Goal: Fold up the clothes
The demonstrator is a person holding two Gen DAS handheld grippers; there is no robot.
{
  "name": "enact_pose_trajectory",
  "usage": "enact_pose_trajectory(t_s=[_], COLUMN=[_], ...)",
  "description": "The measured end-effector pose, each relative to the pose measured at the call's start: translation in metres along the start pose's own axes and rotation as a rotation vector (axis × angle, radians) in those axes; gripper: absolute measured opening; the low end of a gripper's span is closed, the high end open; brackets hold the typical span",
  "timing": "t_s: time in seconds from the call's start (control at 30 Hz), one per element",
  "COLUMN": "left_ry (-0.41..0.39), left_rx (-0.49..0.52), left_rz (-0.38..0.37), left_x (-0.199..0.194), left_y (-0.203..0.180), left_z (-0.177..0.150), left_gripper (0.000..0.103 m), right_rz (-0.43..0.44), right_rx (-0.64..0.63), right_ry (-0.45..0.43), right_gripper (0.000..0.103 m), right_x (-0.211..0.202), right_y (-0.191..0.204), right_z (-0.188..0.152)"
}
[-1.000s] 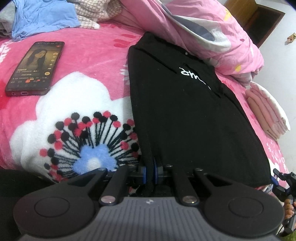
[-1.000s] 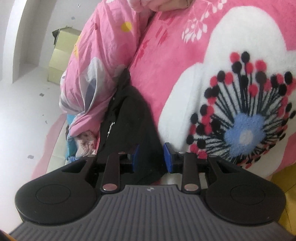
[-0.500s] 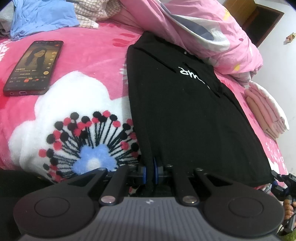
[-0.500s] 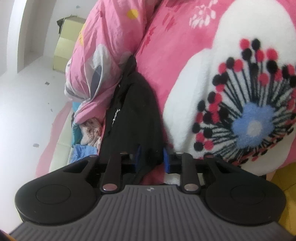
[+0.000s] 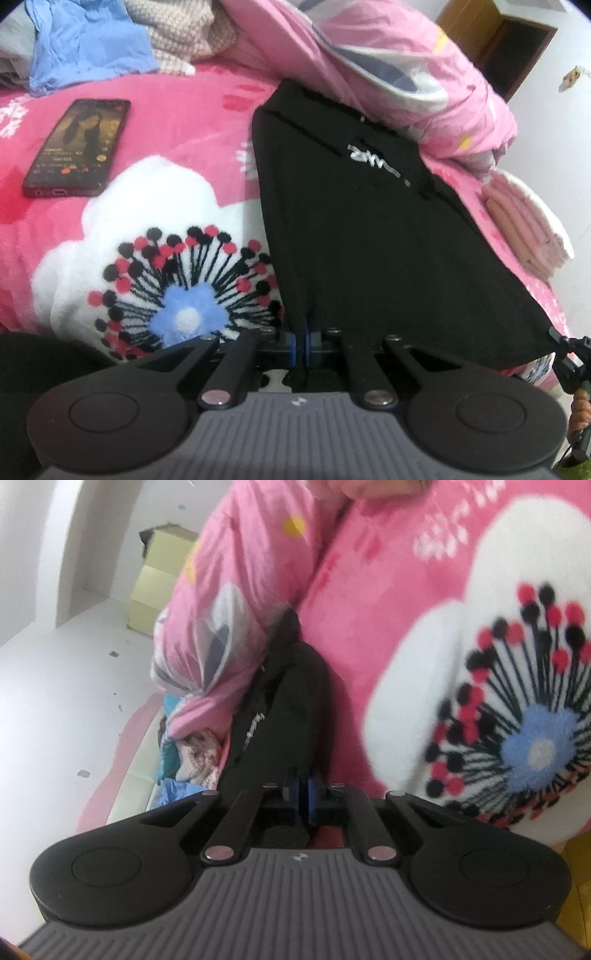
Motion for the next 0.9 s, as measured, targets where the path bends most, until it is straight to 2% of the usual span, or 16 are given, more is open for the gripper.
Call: enact_pose_trajectory(t_s=[0.23,0.43,0.7,0.9], left_ry=[-0.057,-0.096,-0.108,-0.112], left_rx=[-0.014,0.013,0.014,-0.005], left_rz=[-0.057,-0.092,-0.124,-0.148], left_x=[-0.035,-0.058,-0.083,-0.109], left_y=[0.005,0.001,0.007,0.019], left_z=[0.005,0.005,-0.006,-0.022], left_gripper=[0.004,0.004,0.004,0.004], right_rz=[0.038,0.064,0.084,0.092], right_rx=[-0.050,-0.080,-0.093,-0.091], right_ry=[-0.053,-0.078,-0.125,-0.157], right_gripper=[0.002,0.002,0.002,0.002], right_x=[-0.014,-0.021,-0.047,-0.074], right_y=[0.026,0.043,0.057,0.067], right_z=[-0.003,-0.007,-0.013,-0.029])
Point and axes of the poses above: each gripper's, at about its wrist camera, not at the fingertips, and x roughly the way its jaws point, y to its left, z to its top, the point moved 3 cm from there along x, roughly the way its jaws point, and after that the axes turned 8 degrees about z, right-handed, at the moved point
